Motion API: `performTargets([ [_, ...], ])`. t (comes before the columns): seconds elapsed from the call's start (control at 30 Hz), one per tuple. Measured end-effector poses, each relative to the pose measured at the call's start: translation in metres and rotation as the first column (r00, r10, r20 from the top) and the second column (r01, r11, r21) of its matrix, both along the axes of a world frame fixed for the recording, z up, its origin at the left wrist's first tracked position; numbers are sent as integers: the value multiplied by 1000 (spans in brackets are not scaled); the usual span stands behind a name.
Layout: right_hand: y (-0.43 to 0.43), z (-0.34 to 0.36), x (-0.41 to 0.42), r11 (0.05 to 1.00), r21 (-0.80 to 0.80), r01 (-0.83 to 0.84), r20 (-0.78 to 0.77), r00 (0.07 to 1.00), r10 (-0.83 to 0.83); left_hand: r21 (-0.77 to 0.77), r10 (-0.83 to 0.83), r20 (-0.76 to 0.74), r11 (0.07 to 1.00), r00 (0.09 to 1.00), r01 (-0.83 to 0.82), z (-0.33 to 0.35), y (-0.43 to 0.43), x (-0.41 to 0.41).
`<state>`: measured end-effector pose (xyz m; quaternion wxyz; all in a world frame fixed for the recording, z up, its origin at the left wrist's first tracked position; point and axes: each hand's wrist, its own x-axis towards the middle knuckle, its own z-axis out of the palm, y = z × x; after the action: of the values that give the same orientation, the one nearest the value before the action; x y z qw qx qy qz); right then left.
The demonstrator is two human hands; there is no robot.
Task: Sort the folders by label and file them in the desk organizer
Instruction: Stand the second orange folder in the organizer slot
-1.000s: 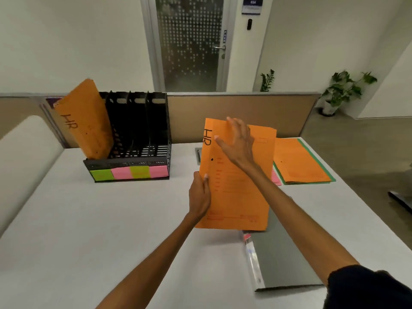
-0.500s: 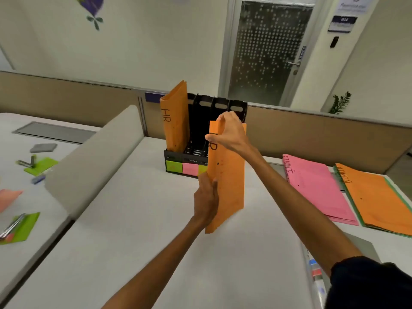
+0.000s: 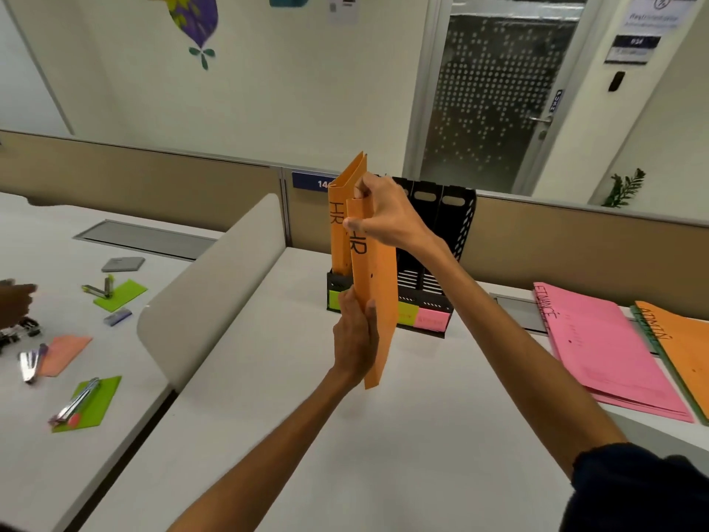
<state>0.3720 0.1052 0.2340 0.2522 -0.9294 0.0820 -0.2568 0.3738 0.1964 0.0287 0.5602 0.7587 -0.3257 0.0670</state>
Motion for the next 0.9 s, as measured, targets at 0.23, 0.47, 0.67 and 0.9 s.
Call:
performTargets([
  [0.23, 8, 12, 9, 995, -19, -94, -7, 996, 94, -42, 35, 50, 999, 998, -33, 7, 3, 10],
  [0.47, 6, 30, 13, 992, -62, -109, 23, 994, 110, -62, 23, 149, 998, 989, -14, 6, 4, 22],
  [0.67, 3, 66, 8, 993, -41, -108, 166, 980, 113, -97, 1, 142, 995, 990, 13, -10, 9, 27],
  [0.9, -2, 87, 20, 990, 23, -137, 330, 936, 121, -112, 28, 171, 994, 985, -9, -13, 1, 47],
])
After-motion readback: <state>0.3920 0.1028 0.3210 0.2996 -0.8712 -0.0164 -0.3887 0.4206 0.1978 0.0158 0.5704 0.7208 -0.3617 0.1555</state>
